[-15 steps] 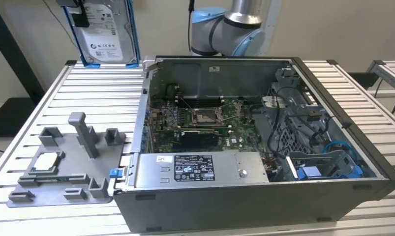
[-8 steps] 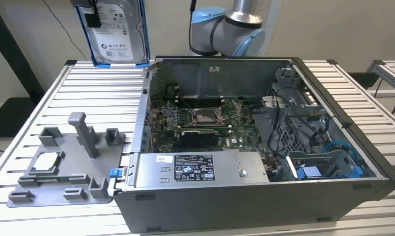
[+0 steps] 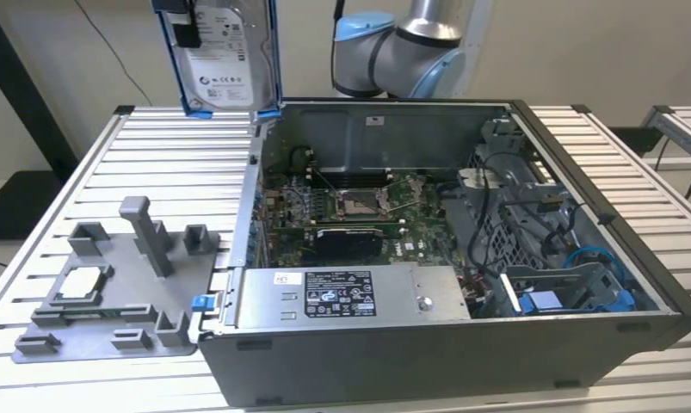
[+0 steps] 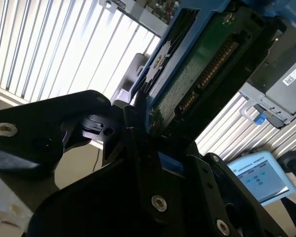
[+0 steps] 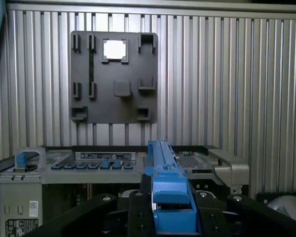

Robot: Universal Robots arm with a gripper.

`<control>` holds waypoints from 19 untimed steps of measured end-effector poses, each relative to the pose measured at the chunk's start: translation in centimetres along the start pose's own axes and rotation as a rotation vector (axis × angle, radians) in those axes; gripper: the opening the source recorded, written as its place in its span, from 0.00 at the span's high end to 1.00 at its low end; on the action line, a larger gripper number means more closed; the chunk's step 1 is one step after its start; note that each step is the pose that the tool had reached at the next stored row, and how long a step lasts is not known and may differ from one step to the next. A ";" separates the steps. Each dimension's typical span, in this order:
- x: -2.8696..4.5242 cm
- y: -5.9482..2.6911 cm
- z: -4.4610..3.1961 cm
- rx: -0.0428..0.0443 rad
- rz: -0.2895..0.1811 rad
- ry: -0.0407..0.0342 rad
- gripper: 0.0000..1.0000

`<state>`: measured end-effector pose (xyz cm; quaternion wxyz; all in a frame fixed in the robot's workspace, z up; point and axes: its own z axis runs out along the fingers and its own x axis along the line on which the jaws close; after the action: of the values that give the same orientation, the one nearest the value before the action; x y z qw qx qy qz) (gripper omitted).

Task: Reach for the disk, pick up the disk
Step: 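Pick up the disk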

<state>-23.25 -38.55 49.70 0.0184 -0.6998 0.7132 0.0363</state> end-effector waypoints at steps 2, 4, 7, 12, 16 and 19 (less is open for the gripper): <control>-0.01 -0.53 -0.01 0.0000 0.000 -0.0001 1.00; -0.02 -0.98 -0.02 0.0000 0.000 -0.0001 1.00; -0.04 -1.74 -0.04 0.0000 0.000 -0.0002 1.00; -0.06 -3.08 -0.08 -0.0001 0.000 -0.0004 1.00; -0.09 -4.23 -0.11 -0.0001 0.000 -0.0005 1.00; -0.10 -5.09 -0.13 -0.0002 0.000 -0.0006 1.00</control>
<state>-18.16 -38.55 49.70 0.0186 -0.6998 0.7131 0.0366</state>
